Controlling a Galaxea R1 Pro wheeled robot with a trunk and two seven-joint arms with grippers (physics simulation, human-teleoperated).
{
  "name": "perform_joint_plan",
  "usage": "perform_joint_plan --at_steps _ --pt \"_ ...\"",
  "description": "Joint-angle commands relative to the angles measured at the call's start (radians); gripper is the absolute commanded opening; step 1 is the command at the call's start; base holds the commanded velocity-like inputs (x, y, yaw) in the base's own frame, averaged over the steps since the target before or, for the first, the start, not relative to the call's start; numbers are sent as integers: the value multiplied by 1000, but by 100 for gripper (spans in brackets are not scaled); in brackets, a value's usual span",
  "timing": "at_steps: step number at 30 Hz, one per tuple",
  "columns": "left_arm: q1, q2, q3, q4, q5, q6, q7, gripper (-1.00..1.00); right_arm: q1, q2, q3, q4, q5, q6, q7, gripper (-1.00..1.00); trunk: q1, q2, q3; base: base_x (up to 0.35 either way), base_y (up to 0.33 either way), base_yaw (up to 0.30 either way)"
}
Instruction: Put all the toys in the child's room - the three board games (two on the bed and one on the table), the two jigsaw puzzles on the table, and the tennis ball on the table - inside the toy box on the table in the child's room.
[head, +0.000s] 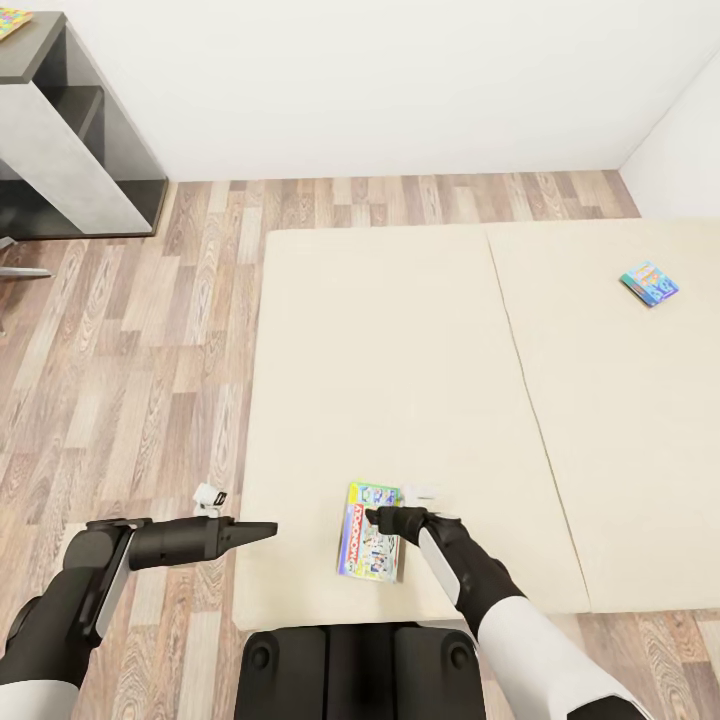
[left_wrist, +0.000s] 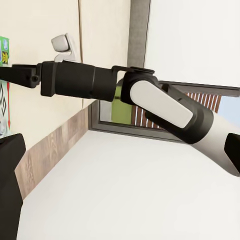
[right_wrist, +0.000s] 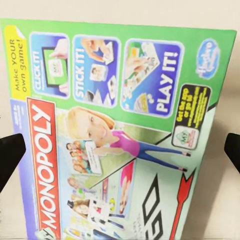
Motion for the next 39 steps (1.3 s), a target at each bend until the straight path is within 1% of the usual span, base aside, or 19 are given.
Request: perform_joint_plan --at_steps 1,13,15,19,23,39 --pt "0 0 0 0 -1 11 -4 100 1 0 1 -1 -2 5 1 100 1 -1 -1 0 0 0" --pt "0 -1 -2 0 1 11 -4 100 5 8 5 -2 -3 5 7 100 1 -1 -1 0 0 0" --pt "0 -1 -2 0 1 11 -4 100 5 9 5 -2 -3 5 17 100 1 -1 -1 0 0 0" --pt "0 -1 -2 0 1 11 -4 100 5 10 4 -2 -3 6 68 100 1 -1 -1 0 0 0" --pt "0 -1 -2 0 1 11 -4 100 5 9 0 -2 -4 5 83 100 1 -1 -1 0 0 0" --pt "0 -1 -3 0 1 11 -4 100 7 8 0 -2 -3 7 89 100 1 -1 -1 0 0 0"
